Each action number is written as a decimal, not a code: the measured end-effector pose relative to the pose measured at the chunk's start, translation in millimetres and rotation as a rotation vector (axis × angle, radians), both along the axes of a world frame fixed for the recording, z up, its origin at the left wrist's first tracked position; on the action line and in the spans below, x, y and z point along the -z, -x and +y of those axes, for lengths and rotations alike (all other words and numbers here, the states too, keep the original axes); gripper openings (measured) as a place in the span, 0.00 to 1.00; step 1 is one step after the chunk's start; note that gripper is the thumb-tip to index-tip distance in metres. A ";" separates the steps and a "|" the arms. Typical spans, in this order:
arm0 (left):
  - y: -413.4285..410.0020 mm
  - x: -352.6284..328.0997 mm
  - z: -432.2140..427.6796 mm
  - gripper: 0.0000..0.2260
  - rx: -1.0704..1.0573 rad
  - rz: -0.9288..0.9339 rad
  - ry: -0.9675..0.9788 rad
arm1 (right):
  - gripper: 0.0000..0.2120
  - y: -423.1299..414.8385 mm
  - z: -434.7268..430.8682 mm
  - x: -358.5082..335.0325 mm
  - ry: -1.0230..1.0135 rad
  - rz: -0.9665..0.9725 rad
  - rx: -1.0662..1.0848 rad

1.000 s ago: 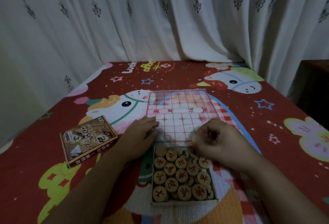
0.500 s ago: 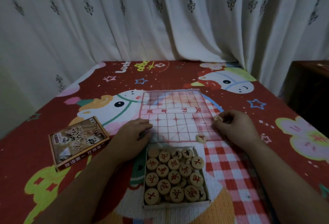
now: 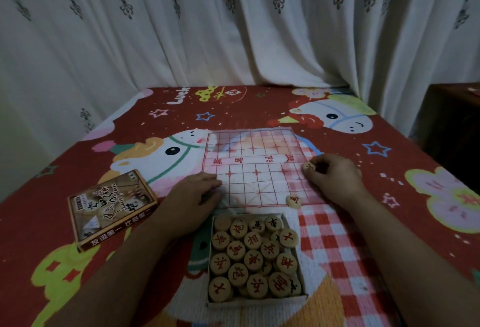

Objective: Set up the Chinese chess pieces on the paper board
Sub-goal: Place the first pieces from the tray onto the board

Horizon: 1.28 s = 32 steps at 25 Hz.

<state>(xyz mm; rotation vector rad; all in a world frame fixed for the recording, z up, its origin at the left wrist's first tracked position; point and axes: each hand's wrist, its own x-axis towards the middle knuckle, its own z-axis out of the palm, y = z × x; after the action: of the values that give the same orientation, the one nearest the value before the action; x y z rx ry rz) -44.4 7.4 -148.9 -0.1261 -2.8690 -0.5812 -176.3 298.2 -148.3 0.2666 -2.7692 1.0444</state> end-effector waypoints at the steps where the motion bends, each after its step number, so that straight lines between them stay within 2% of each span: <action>1: -0.2 0.1 -0.3 0.18 0.000 -0.002 -0.002 | 0.16 0.4 -0.6 -0.3 -0.035 0.006 0.003; 6: -0.7 -1.8 1.4 0.18 0.009 0.002 -0.009 | 0.19 0.4 -1.3 -2.4 -0.104 0.006 0.010; 9: -1.5 -3.1 2.6 0.18 0.005 0.006 0.002 | 0.20 -9.2 0.3 -3.3 0.043 -0.008 0.014; 13: -1.3 -2.1 1.4 0.18 -0.002 0.001 0.007 | 0.05 -31.6 -0.5 -11.6 0.209 0.041 -0.122; 16: -1.8 -2.7 2.4 0.18 0.004 0.003 0.001 | 0.02 -59.3 -12.2 -30.1 0.319 -0.111 -0.343; 21: -1.8 -3.0 0.3 0.18 0.005 -0.019 -0.009 | 0.07 -93.4 -35.6 -48.3 0.061 -0.055 -0.591; 25: -2.6 -4.2 2.3 0.17 -0.010 -0.019 -0.018 | 0.10 -119.4 -69.2 -51.2 -0.156 0.043 -0.684; 32: -2.1 -4.9 4.7 0.18 -0.014 -0.018 -0.034 | 0.07 -135.0 -101.3 -40.1 -0.220 0.116 -0.669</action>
<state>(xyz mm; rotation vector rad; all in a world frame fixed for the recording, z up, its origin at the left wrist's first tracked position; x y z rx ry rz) -42.3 12.1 -144.0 -0.0952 -2.8731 -0.6309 -41.3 196.9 -108.2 1.3025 -2.7313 0.7837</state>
